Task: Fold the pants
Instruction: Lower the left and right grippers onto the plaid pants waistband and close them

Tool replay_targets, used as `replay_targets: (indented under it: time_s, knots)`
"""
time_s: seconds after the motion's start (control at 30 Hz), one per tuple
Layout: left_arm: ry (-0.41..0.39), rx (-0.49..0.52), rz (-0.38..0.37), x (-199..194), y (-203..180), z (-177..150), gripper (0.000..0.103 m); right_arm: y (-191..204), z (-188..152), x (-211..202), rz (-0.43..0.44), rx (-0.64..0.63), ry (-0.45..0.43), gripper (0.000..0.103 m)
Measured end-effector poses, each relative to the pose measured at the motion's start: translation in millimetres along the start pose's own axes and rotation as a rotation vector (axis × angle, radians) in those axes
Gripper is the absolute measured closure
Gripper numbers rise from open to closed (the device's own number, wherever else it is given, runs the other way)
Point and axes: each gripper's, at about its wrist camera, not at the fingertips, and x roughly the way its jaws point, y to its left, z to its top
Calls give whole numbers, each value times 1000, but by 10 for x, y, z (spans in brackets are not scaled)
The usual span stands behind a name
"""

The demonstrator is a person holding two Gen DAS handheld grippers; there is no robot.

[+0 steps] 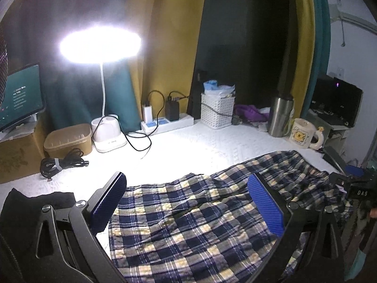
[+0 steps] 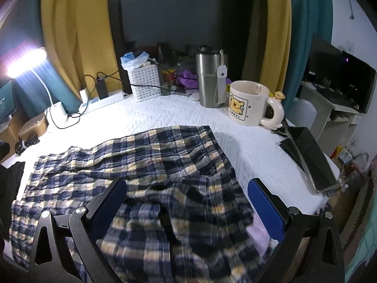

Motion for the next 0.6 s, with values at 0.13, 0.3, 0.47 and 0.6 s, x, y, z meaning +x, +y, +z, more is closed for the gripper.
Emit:
replay_targets:
  time_s: [0.13,0.3,0.47,0.6]
  knots:
    - [42,-15,25,216,83,-19,2,43,138,251,18,-40,18,0]
    - [109,-30,73,466,303,-32,2,34,354,499,22,-94,17,0]
    - [168,-72,128,692,616,-71,2,-127,545,881,67,-35,56,0]
    - [209,-98,159,853,862,-109,2,-190,647,1153,91,-12,86,0]
